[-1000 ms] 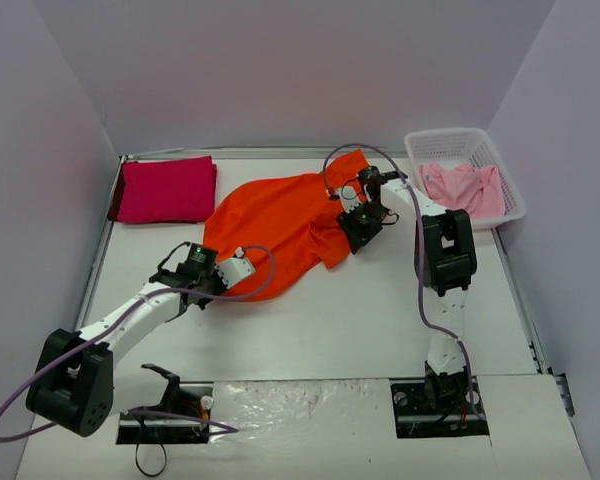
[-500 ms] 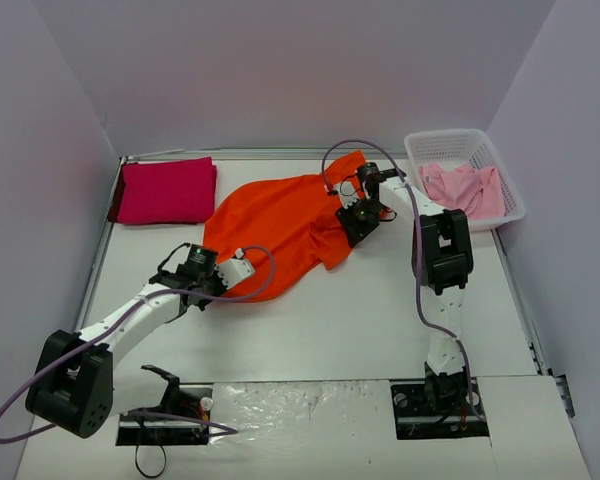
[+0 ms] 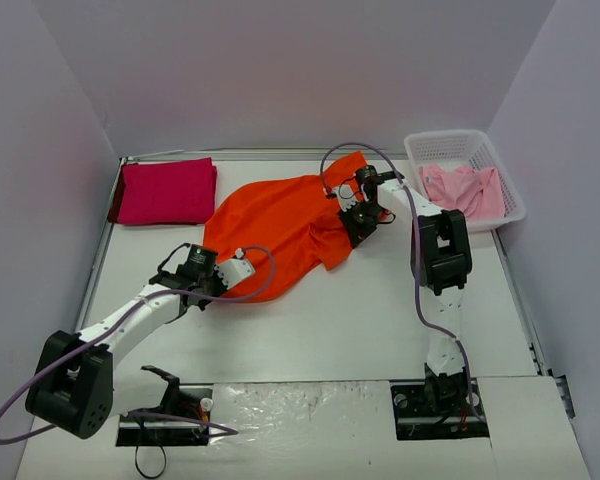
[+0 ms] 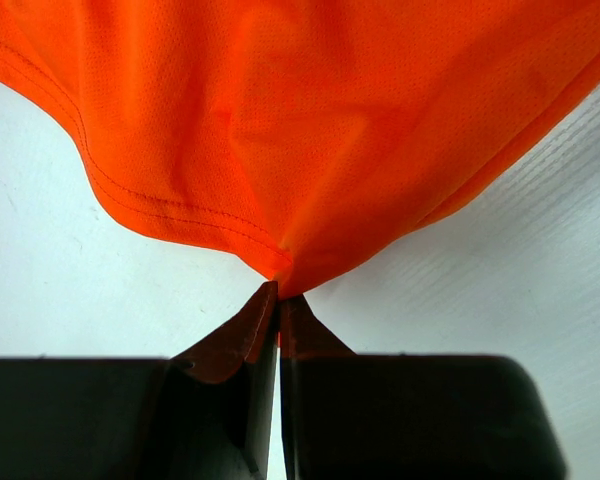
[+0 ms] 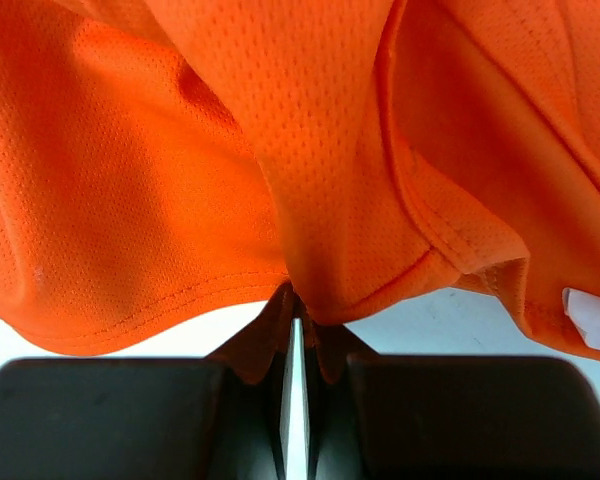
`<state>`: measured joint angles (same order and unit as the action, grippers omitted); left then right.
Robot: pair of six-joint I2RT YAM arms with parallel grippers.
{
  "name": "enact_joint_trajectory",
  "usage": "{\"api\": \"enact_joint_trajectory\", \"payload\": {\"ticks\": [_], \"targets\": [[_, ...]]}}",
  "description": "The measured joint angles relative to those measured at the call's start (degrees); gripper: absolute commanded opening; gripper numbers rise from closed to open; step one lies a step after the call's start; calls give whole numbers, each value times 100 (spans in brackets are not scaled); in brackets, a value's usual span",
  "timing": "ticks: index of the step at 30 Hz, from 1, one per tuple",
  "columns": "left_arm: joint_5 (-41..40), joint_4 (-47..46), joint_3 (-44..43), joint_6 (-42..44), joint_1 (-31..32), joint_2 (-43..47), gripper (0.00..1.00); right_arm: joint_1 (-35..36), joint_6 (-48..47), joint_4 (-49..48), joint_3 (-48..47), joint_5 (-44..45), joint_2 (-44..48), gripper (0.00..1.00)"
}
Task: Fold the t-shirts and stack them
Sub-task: Flatten out the tshirt
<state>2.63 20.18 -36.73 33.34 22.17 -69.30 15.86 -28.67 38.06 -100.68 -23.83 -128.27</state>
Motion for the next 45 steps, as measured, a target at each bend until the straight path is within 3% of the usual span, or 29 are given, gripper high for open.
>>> {"api": "enact_joint_trajectory", "payload": {"ticks": [8,13,21,29,32,36,40,45], "targets": [[17,-26,-2,-17,-61,59,2,2,15,-13,195,90,181,0],[146,455,-345,7,-291,275,2,-15,42,79,603,297,1272,0],[632,1204,-2520,-68,-881,173,2,-208,168,116,387,566,3816,0],[1056,1829,-5215,-173,-1167,-1051,2,-914,404,201,-1093,892,3348,0],[1174,2039,-5729,-236,-1172,-1250,2,-1108,483,238,-1165,955,3370,0],[1344,2328,-5700,-315,-1169,-933,2,-1126,603,271,-898,953,3912,0],[1499,2457,-5097,-411,-1172,-9,2,-1091,817,378,-256,911,5261,0],[1746,2846,-4638,-501,-1169,1178,2,-1104,1075,470,-133,815,6891,0]]}}
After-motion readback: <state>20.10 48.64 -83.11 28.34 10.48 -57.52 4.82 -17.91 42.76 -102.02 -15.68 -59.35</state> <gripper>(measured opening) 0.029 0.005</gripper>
